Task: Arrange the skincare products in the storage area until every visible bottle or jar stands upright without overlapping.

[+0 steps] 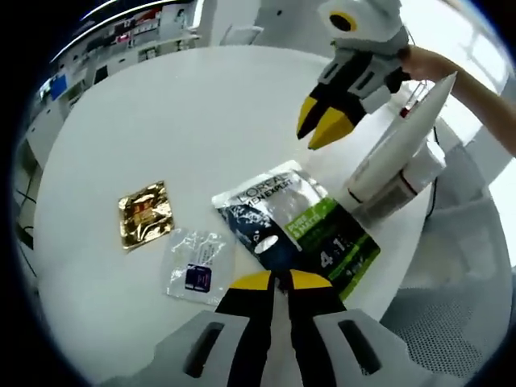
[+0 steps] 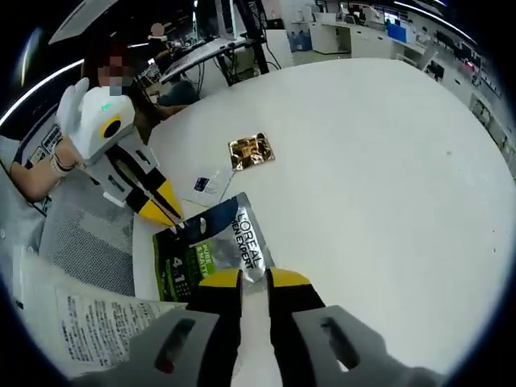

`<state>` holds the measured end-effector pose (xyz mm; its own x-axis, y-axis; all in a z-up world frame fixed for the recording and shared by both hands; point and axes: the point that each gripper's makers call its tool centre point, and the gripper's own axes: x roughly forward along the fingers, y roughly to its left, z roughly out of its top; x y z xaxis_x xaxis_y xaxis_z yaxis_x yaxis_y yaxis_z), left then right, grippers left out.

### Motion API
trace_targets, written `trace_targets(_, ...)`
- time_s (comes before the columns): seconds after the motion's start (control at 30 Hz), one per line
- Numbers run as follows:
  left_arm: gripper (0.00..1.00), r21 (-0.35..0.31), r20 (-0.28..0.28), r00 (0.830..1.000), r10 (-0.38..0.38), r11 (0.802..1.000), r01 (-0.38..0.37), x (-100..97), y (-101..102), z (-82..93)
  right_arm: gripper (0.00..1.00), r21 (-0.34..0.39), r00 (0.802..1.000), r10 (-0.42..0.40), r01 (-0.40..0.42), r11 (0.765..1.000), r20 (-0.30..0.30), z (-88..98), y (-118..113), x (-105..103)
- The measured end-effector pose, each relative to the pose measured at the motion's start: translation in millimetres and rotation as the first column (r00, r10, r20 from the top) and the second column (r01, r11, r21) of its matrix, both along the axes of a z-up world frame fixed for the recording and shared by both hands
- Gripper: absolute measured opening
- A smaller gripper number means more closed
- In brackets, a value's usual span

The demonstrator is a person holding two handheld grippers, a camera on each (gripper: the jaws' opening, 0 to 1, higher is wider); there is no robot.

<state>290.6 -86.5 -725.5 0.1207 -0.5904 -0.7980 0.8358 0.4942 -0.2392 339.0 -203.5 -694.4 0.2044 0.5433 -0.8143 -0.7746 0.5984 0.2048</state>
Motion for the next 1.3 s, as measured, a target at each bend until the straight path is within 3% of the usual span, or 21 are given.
trace_targets(0.23, 0.04, -0.018, 0.045, 0.999, -0.017, 1.000, 0.017, -0.9, 3.4, 17.2, 0.14, 0.005, 0.997, -0.036, 0.036, 0.999, 0.069, 31.5, -5.4, -4.3)
trace_targets(0.3, 0.04, -0.025, 0.060, 0.998, -0.019, 0.999, 0.021, -0.3, 4.3, 23.1, 0.14, 0.008, 0.992, -0.062, 0.062, 0.998, 0.107, 39.5, -14.4, 2.7)
trace_targets(0.47, 0.05, -0.029, 0.096, 0.995, -0.026, 0.999, 0.028, 1.5, 6.7, 33.8, 0.15, 0.066, 0.965, -0.182, 0.173, 0.983, 0.190, 66.3, -38.5, 9.9)
trace_targets(0.6, 0.05, -0.037, 0.113, 0.993, -0.032, 0.999, 0.036, 1.6, 7.0, 40.4, 0.15, 0.083, 0.958, -0.210, 0.197, 0.977, 0.195, 74.5, -55.8, 4.5)
trace_targets(0.77, 0.06, -0.050, 0.135, 0.990, -0.030, 0.998, 0.037, 2.9, 8.5, 48.2, 0.16, 0.103, 0.929, -0.279, 0.261, 0.960, 0.243, 91.3, -82.7, -4.5)
trace_targets(1.07, 0.08, -0.064, 0.164, 0.986, -0.043, 0.996, 0.054, 1.9, 10.2, 60.9, 0.20, 0.115, 0.890, -0.327, 0.307, 0.945, 0.316, 117.8, -92.7, -51.2)
trace_targets(1.3, 0.12, -0.064, 0.192, 0.980, -0.051, 0.996, 0.064, 0.7, 13.5, 70.3, 0.26, 0.102, 0.890, -0.326, 0.310, 0.945, 0.318, 121.9, -91.2, -79.8)
